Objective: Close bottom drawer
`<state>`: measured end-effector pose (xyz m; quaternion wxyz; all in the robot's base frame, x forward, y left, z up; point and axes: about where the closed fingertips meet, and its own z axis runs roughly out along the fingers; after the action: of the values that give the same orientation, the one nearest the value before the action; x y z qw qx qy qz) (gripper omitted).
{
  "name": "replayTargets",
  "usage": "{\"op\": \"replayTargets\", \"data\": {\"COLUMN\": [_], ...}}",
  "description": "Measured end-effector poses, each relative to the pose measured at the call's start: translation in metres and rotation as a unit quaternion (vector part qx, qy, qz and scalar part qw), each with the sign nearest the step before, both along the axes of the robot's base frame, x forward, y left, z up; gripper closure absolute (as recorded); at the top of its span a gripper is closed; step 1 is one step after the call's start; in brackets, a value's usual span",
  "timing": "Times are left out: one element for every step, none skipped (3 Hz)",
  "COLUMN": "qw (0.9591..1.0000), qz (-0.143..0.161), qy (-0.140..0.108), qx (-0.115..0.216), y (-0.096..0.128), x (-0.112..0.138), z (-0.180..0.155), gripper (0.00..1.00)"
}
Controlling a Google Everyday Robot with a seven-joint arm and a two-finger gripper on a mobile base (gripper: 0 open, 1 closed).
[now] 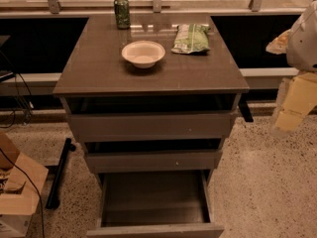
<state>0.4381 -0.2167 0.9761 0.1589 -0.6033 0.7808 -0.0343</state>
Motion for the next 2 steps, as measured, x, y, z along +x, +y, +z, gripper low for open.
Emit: {"op": "replayTargets", "data": {"qw": [1.0, 1.0], "qz": [0.0, 0.0], "qy": [0.0, -0.005], "qx": [0.0, 0.0], "y": [0.0, 0.0007], "x": [0.0, 0.0002], "z": [0.0002, 0.0026], "gripper": [0.0, 0.18]}}
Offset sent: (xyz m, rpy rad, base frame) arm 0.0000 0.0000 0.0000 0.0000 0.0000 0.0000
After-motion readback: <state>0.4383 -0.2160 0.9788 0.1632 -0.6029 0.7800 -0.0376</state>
